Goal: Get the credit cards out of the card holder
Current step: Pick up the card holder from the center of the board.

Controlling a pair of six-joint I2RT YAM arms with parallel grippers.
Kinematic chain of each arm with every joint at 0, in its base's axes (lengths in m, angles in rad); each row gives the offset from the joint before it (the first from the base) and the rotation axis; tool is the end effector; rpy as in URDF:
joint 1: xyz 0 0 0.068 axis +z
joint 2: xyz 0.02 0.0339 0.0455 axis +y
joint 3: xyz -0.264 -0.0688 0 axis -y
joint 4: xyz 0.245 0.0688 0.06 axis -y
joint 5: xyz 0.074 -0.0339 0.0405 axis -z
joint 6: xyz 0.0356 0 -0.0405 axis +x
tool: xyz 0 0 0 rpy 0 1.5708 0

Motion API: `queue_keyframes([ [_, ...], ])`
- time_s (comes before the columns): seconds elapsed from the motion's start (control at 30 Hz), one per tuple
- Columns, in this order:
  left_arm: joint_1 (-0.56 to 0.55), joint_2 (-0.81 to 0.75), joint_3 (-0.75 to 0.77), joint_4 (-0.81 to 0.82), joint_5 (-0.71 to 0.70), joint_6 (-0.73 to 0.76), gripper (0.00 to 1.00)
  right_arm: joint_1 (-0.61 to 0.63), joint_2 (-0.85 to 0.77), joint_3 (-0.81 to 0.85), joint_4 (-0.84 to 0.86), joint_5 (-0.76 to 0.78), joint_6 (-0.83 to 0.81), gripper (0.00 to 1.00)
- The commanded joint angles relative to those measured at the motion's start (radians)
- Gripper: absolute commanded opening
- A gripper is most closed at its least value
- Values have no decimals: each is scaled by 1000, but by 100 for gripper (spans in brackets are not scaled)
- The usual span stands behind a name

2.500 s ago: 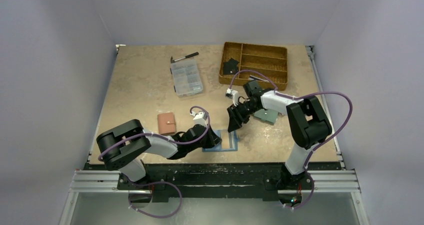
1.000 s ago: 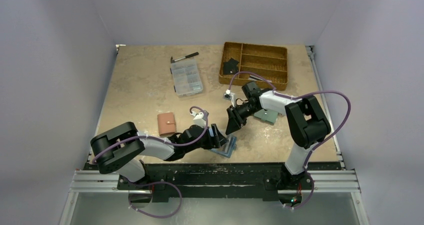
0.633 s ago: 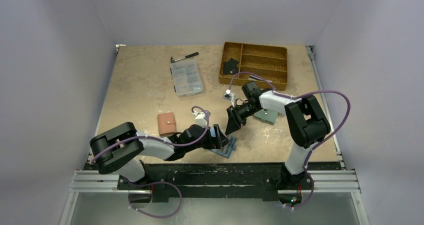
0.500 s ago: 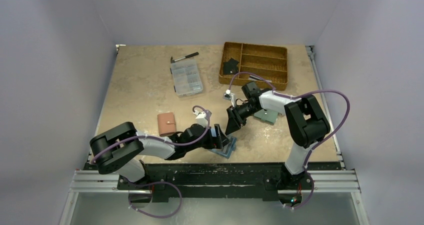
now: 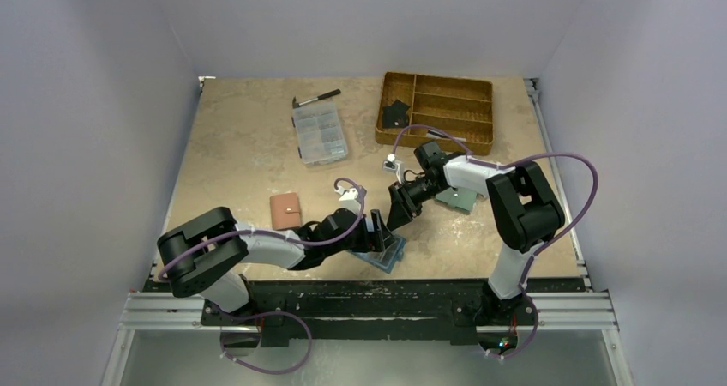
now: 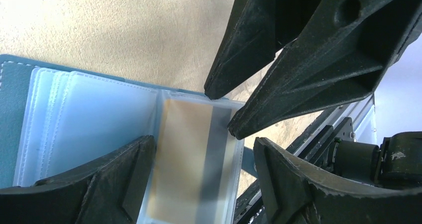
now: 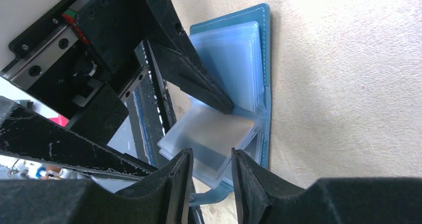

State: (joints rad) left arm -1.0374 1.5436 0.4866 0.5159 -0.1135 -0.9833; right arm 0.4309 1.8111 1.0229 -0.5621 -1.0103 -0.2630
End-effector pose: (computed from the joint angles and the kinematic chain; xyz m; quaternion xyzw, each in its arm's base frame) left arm 0.1455 -0.2384 0.1372 -0.0044 0.8694 -0.3902 0.3031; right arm 0.2768 0.1604 0.1478 -0.3458 0.7999 0.4874 0.0556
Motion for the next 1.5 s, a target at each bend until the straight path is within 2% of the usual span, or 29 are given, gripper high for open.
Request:
queue_keyframes([
  [0.0,4,42,-2,-178,-74,44,78,6,7,23,-10,-74,23,41],
  [0.23,2,36,0,-192,-83,44,69,6,12,23,-7,-53,29,41],
  [0.37,2,25,-4,-186,-81,43,68,5,20,23,-2,-24,36,41],
  [0.47,2,20,-13,-173,-72,41,59,6,22,23,-1,-17,36,41],
  [0.63,2,26,-23,-164,-72,38,55,6,16,28,-9,-17,25,49],
  [0.77,3,31,-31,-156,-72,34,54,4,10,41,-34,-3,-4,58],
  [0.87,3,33,-35,-152,-71,35,55,-9,0,46,-42,10,-20,60],
  [1.13,4,37,-37,-151,-69,33,56,-34,-22,52,-47,84,-46,59],
  [1.47,3,27,-43,-151,-70,31,57,-51,-37,55,-62,89,-80,59],
])
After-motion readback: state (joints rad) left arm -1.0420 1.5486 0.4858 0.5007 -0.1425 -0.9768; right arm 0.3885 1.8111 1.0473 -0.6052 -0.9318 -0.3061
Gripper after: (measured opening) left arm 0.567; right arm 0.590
